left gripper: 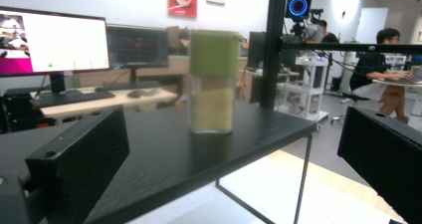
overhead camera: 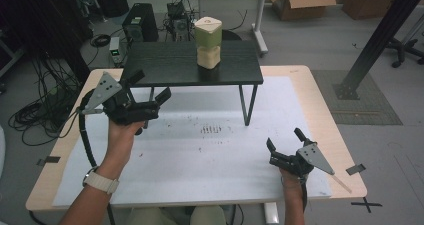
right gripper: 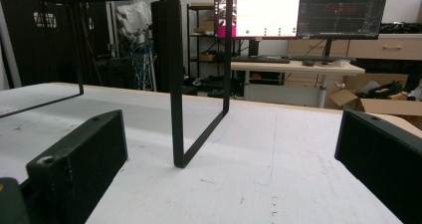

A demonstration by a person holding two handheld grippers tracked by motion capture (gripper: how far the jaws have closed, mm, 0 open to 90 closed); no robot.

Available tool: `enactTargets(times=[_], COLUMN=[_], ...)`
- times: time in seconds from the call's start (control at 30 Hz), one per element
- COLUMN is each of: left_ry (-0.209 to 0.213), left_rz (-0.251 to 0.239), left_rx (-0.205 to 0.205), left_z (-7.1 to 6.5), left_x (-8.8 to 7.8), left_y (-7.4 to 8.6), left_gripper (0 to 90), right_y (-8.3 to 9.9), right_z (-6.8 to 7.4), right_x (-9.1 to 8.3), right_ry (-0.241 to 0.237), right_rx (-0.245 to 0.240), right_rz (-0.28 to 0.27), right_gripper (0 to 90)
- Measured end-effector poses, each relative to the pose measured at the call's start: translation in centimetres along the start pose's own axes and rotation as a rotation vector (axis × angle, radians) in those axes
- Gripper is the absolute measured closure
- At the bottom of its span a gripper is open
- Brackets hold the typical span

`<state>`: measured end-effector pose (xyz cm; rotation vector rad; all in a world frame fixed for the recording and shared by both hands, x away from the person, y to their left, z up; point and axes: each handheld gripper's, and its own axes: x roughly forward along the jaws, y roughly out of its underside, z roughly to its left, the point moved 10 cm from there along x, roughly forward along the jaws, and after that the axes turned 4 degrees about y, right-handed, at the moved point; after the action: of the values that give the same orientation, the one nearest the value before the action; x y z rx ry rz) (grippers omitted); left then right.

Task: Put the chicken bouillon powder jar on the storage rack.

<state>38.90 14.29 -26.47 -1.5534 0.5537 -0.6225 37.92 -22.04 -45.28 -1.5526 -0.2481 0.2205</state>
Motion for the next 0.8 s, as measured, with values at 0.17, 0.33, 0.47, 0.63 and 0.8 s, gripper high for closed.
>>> enactTargets(times=[0.17,0.33,0.47,0.63,0.8], left_ry=[-0.025,-0.065,-0.091,-0.117,-0.138], left_rz=[-0.028,-0.048,-0.047,-0.042,-0.040], left_rx=[-0.007,-0.004,0.001,0.006,0.008], left_z=[1.1,2.4,3.3,4.2,5.0], left_x=[-1.8,-3.5,-4.7,-5.9,-6.8], left_y=[1.3,2.9,4.3,5.4,6.2], left_gripper=[0.2,0.2,0.2,0.2,0.2], right_y=[0.0,0.0,0.0,0.0,0.0], right_z=[0.0,0.0,0.0,0.1,0.1], right_x=[0.0,0.1,0.1,0.1,0.0], right_ry=[0.000,-0.001,-0.001,0.000,0.001], right_rx=[-0.003,-0.003,-0.004,-0.006,-0.008], right_rz=[0.001,0.004,0.005,0.005,0.004], right_gripper=[0.0,0.0,0.0,0.0,0.0])
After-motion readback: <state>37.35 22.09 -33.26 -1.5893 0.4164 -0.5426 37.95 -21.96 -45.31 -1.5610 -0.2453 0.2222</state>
